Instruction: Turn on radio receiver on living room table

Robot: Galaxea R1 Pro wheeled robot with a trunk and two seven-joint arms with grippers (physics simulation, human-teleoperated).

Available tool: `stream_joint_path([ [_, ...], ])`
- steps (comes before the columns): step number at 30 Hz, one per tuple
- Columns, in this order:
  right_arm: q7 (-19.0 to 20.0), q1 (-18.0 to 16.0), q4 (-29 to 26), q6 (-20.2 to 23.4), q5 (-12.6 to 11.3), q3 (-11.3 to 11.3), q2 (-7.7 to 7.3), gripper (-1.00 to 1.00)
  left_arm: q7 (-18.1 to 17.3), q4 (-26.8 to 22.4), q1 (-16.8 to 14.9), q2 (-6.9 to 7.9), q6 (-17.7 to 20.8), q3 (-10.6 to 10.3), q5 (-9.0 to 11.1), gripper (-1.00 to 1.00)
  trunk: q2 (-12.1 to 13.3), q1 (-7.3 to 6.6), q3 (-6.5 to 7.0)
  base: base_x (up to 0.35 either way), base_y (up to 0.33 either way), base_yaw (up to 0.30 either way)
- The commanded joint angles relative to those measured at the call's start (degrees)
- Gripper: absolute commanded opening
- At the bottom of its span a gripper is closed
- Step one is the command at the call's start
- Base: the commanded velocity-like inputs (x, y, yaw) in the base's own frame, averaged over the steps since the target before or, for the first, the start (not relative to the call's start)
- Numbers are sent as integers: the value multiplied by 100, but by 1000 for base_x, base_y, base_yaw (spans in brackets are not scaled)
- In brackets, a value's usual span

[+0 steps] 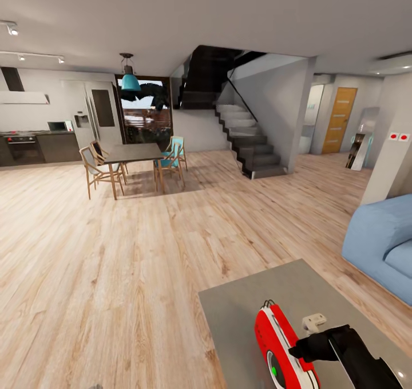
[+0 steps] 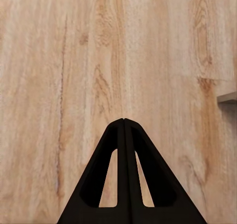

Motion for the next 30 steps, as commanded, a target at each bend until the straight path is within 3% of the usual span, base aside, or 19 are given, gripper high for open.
stream_joint_path([
  [1,0,0,0,0,0,-2,0,100,0,7,0,-2,-8,0,-1,-100,42,-23,19,0,0,0],
  [21,0,-1,0,-16,1,0,0,100,-1,76,0,9,-23,-35,-18,-100,844,-462,378,0,2,0],
  [30,0,0,0,-18,2,0,0,100,9,76,0,2,-29,-33,-18,-100,1205,-660,539,0,184,0],
])
